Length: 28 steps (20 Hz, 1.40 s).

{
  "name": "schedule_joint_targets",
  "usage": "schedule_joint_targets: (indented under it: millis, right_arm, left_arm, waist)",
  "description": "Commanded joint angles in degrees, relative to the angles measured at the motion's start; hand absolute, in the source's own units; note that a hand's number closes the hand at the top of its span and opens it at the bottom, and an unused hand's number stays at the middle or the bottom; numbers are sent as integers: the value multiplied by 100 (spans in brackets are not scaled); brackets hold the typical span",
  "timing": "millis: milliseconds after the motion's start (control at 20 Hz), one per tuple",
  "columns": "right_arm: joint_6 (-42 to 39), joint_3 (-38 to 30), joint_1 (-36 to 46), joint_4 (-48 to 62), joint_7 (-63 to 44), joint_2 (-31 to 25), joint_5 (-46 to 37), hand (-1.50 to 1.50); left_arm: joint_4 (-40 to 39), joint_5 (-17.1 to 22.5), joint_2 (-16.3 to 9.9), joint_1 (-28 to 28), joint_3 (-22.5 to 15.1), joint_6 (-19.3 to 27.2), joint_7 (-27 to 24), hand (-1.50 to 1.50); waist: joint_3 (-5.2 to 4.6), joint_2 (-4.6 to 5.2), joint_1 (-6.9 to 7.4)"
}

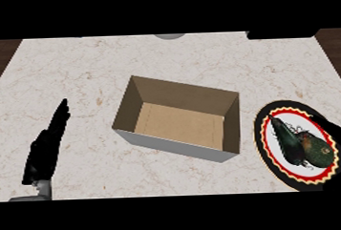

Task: Pick the squash from the plate and place it in the cardboard box

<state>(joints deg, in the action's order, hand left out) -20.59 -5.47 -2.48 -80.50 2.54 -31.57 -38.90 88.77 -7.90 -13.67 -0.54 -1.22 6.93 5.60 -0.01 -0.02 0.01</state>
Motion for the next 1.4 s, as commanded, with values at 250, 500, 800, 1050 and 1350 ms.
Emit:
schedule_joint_targets:
  millis: [250, 500, 800, 1050, 1350]
  right_arm:
    - [273, 15, 199, 668, 372, 303, -683, -150]
    - [181, -178, 248, 1097, 704, 283, -682, -150]
    - [752, -114, 194, 343, 499, 460, -1049, 150]
    - [1129, -323, 298, 270, 573, 372, -1230, 150]
    - [1090, 628, 1825, 1274, 2209, -137, -1738, 150]
  left_arm:
    - [213, -24, 61, -196, 260, -349, -3, 0]
    - [-305, -228, 206, 224, 393, -227, -150, 0]
    - [194, -243, 191, -248, 339, -377, -138, 0]
    - [283, -313, 322, -125, 271, -362, 146, 0]
    - [77, -259, 267, 77, 151, -591, -118, 0]
  waist:
    - [2, 1, 16]
    - [1, 4, 1]
    - [1, -5, 14]
    - [1, -5, 0]
    - [21, 89, 443]
